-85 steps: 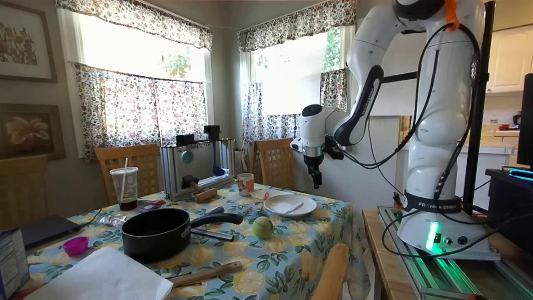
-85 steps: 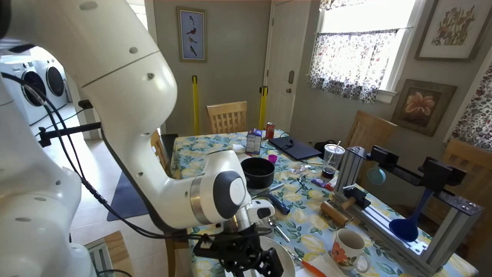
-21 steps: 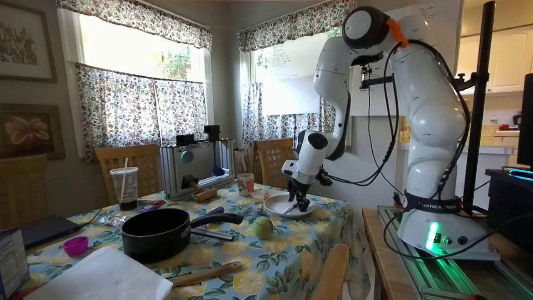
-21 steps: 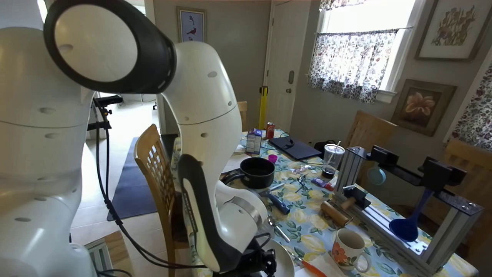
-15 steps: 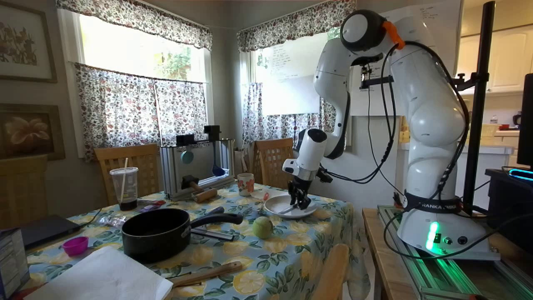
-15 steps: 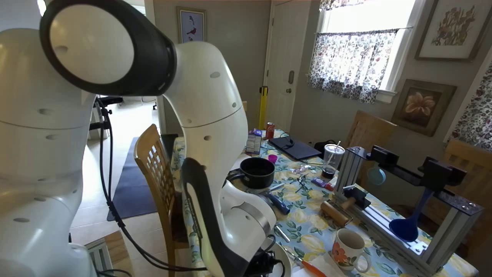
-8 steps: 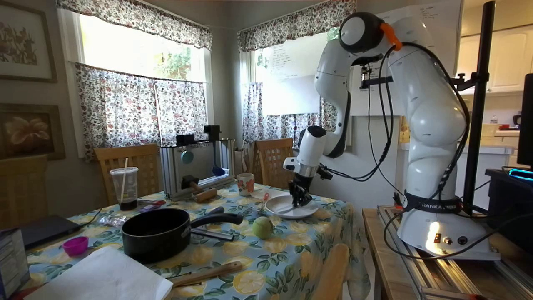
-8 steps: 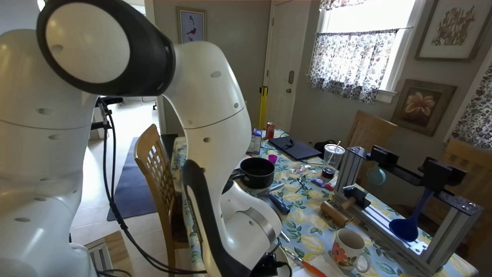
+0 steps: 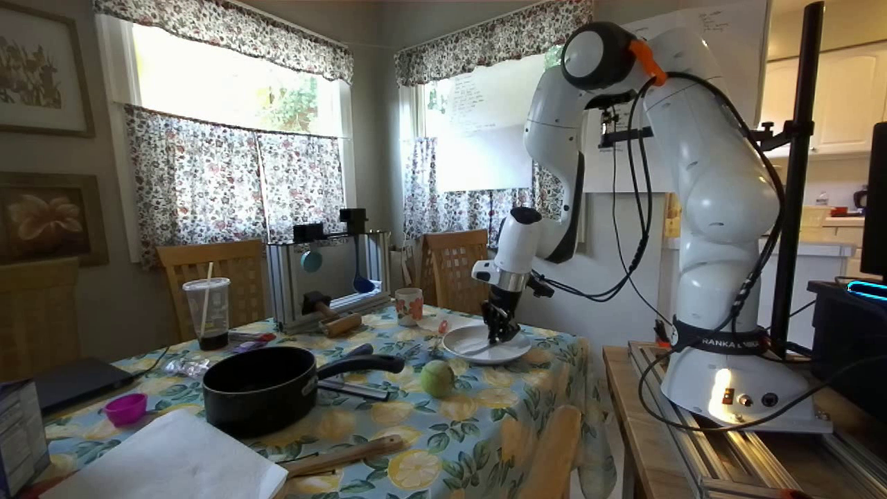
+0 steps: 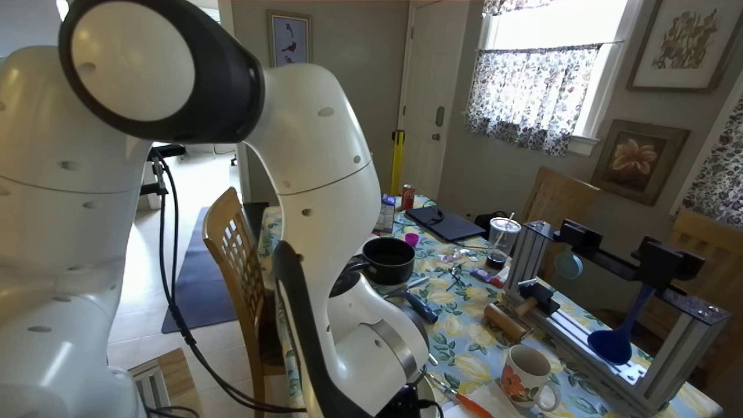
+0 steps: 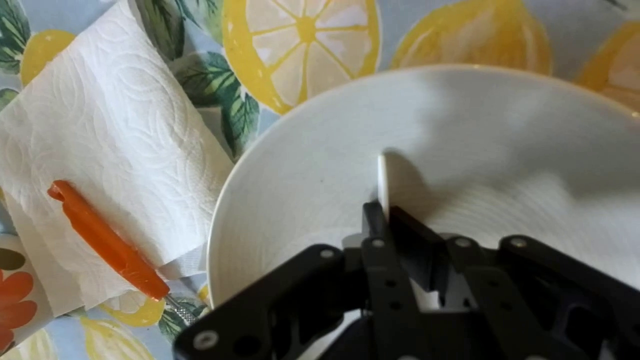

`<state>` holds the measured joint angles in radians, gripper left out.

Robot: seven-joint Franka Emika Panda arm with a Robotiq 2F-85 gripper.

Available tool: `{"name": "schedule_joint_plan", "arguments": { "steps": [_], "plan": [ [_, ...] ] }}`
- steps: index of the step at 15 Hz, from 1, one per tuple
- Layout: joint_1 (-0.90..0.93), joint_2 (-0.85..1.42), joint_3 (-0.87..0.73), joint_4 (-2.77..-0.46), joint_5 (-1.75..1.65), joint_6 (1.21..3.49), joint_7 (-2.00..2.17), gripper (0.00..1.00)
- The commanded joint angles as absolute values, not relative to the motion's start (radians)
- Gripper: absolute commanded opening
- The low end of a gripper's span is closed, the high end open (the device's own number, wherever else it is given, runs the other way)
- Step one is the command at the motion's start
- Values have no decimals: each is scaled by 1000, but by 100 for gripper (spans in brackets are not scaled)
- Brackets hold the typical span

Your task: Use the knife to poke at the ball

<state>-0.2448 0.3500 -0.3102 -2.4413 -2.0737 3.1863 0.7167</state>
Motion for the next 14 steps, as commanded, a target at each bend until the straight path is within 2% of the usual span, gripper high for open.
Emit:
{"name": "schedule_joint_plan", "arguments": {
  "steps": [1, 4, 5, 14],
  "plan": [
    [-289, 378, -289, -2501, -1870, 3201, 534, 2],
    [-313, 351, -276, -2566, -1678, 3206, 381, 2],
    [-236, 351, -348, -2577, -1665, 3235, 395, 2],
    [-271, 227, -268, -2759, -1327, 3190, 180, 2]
  ]
}}
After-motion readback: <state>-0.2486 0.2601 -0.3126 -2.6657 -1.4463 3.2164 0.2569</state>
